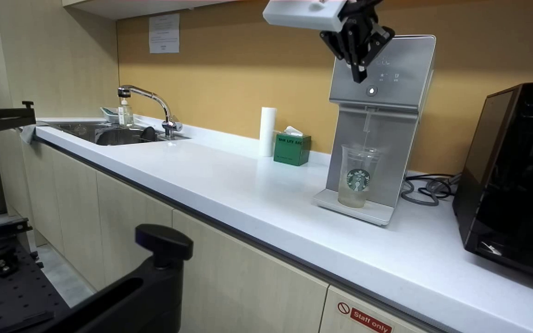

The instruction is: Press a button on the coffeemaker.

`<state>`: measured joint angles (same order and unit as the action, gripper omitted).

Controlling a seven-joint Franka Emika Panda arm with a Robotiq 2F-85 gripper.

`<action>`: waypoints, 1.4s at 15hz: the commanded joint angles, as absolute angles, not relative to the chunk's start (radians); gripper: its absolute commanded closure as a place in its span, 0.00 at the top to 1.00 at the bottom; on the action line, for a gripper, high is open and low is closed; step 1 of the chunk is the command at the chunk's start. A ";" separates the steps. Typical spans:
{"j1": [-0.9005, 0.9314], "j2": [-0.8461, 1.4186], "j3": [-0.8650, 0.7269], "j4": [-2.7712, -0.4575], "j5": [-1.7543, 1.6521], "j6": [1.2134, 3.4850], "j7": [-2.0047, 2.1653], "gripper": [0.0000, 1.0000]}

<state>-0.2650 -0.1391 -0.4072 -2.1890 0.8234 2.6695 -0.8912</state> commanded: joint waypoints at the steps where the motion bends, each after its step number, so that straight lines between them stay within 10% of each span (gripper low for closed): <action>1: -0.264 -0.151 -0.401 -2.189 0.824 2.658 -0.864 0.00; 21: -0.256 -0.123 -0.399 -2.166 0.855 2.668 -0.879 0.00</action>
<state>-0.2634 -0.1362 -0.4004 -2.1890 0.8289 2.6686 -0.8907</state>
